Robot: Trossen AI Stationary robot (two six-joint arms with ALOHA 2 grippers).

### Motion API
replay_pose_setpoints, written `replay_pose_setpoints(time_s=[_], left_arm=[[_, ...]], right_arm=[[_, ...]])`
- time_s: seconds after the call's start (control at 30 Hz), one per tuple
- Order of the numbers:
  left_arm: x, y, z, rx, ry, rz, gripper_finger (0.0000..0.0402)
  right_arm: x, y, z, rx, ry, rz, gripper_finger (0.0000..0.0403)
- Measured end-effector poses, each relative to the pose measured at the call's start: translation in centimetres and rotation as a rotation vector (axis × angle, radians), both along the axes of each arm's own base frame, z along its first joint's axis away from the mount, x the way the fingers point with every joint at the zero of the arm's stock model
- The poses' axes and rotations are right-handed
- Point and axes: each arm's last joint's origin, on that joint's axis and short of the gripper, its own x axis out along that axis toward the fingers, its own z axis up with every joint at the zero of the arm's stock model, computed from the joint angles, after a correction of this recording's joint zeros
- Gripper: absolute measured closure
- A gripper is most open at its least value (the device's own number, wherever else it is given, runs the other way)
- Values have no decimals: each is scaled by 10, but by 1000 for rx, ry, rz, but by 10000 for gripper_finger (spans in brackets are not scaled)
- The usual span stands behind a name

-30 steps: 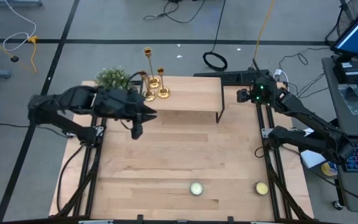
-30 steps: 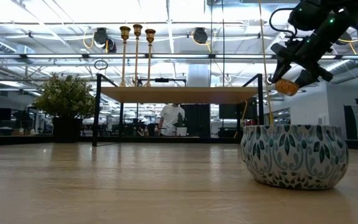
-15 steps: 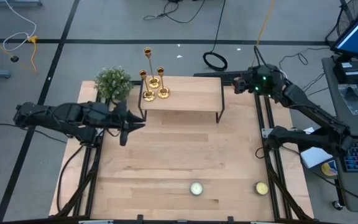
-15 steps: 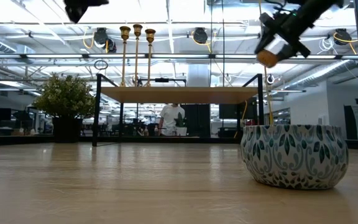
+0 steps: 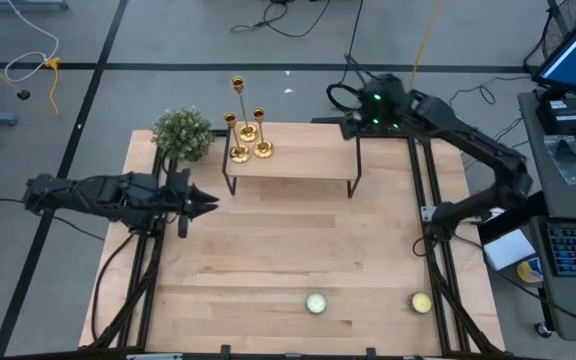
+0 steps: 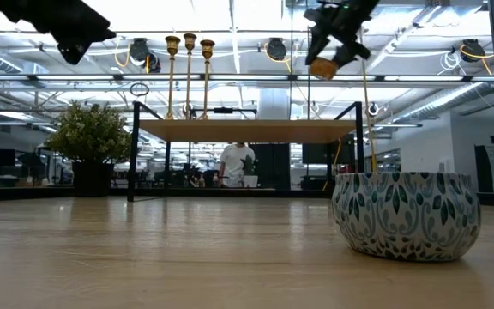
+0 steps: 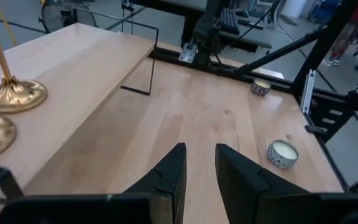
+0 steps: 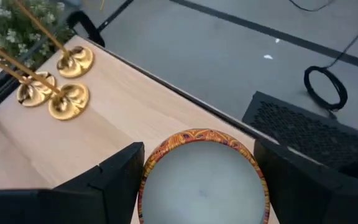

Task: Pick & Place candle stick holders
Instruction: Put the orange scented candle on the shelf

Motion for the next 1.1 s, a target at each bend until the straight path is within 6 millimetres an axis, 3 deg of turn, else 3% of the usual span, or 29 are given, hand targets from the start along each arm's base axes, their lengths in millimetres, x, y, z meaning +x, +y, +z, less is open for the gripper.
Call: replay_pose_setpoints(time_s=[0.2, 0.6, 1.1], left_arm=[[-7, 1, -11, -2, -10, 0, 316], [-9, 1, -17, -4, 7, 1, 316], [-9, 1, -17, -17, 7, 6, 316]], right_arm=[[35, -16, -2, 23, 113, 63, 129], [92, -46, -39, 91, 241, 179, 129], [114, -67, -76, 130, 329, 195, 129]])
